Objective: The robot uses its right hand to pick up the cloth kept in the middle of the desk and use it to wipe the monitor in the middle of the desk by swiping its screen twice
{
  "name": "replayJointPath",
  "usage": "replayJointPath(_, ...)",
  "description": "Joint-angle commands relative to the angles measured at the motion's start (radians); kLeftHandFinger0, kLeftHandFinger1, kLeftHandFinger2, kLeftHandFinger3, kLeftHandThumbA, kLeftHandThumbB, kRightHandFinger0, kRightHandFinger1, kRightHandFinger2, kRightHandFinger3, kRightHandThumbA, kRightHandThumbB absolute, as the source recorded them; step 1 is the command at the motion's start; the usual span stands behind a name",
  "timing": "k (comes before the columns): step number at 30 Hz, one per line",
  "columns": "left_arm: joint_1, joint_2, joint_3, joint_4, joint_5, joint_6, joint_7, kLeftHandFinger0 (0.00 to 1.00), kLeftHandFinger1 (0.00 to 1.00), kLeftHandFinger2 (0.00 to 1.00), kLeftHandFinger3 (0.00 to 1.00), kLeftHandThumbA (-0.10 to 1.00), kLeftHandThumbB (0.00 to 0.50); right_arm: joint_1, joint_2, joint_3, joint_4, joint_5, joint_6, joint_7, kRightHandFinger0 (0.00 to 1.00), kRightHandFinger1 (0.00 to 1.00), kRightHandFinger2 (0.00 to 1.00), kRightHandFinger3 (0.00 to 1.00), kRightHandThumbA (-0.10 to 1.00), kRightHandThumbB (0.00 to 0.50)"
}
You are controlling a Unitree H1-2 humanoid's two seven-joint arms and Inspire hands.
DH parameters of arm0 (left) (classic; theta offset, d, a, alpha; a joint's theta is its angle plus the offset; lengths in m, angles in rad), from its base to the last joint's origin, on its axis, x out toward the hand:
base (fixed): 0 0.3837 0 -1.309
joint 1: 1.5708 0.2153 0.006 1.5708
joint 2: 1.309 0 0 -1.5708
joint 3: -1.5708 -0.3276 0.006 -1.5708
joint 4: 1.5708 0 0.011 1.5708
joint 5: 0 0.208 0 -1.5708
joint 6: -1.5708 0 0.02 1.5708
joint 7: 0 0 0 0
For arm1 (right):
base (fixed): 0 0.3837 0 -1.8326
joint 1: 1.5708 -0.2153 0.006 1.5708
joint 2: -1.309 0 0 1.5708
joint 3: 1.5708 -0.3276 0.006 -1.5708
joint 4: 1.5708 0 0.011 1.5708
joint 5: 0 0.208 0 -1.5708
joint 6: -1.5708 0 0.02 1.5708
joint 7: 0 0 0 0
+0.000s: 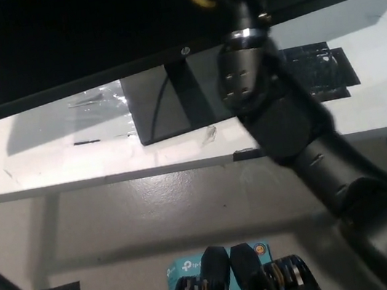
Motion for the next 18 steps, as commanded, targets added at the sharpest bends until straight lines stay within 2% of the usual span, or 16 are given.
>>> replayJointPath(1,0.011,0.024,0.017,-0.011,0.003,-0.014,0.009,1.00,1.00,1.00,0.86,0.23,0.265,-0.011,-0.115,-0.022,-0.051,-0.045,0.017,0.013,0.00,0.00,0.19,0.40,-0.10,0.003)
replayJointPath(2,0.010,0.027,0.013,-0.006,0.008,-0.021,0.009,1.00,1.00,1.00,0.87,0.24,0.264,0.003,-0.156,-0.036,-0.052,-0.046,0.026,0.005,0.00,0.00,0.18,0.25,-0.10,0.000)
replayJointPath(4,0.013,0.026,0.014,-0.005,0.009,-0.021,0.011,1.00,1.00,1.00,0.88,0.24,0.259,0.016,-0.193,-0.051,-0.042,-0.038,0.021,-0.001,0.00,0.00,0.23,0.17,-0.10,0.000)
replayJointPath(5,0.014,0.026,0.013,-0.005,0.010,-0.019,0.010,1.00,1.00,1.00,0.88,0.24,0.259,0.018,-0.205,-0.052,-0.026,-0.043,0.006,-0.017,0.00,0.00,0.24,0.17,-0.10,0.000)
replayJointPath(6,0.016,0.024,0.018,-0.008,0.002,-0.014,0.008,1.00,1.00,1.00,0.88,0.22,0.261,0.027,-0.221,-0.058,-0.020,-0.041,-0.008,-0.027,0.00,0.00,0.30,0.14,-0.10,0.000)
replayJointPath(7,0.017,0.024,0.019,-0.008,0.002,-0.015,0.008,1.00,1.00,1.00,0.88,0.22,0.261,0.026,-0.220,-0.058,-0.018,-0.042,-0.009,-0.027,0.00,0.00,0.33,0.15,-0.10,0.000)
replayJointPath(8,0.018,0.022,0.020,-0.006,0.004,-0.017,0.013,1.00,1.00,1.00,0.89,0.21,0.262,0.047,-0.249,-0.083,-0.034,-0.009,0.009,0.015,0.00,0.02,0.38,0.23,-0.10,0.000)
replayJointPath(12,0.026,0.024,0.015,-0.020,0.016,-0.001,0.013,1.00,1.00,1.00,0.89,0.23,0.254,0.067,-0.290,-0.101,0.001,-0.023,0.000,-0.027,0.00,0.00,0.35,0.24,-0.10,0.000)
replayJointPath(15,0.029,0.019,0.023,-0.027,0.006,0.001,0.012,1.00,1.00,1.00,0.89,0.19,0.249,0.078,-0.305,-0.111,0.007,-0.020,-0.018,-0.021,0.00,0.00,0.35,0.28,-0.10,0.000)
replayJointPath(16,0.026,0.021,0.017,-0.019,0.015,-0.001,0.014,1.00,1.00,1.00,0.88,0.21,0.250,0.087,-0.312,-0.116,0.004,-0.021,-0.007,-0.019,0.00,0.00,0.37,0.34,-0.10,0.000)
replayJointPath(18,0.021,0.021,0.015,-0.006,0.017,-0.009,0.016,1.00,1.00,1.00,0.88,0.21,0.251,0.085,-0.311,-0.121,0.021,-0.017,-0.014,-0.026,0.00,0.00,0.37,0.31,-0.10,0.000)
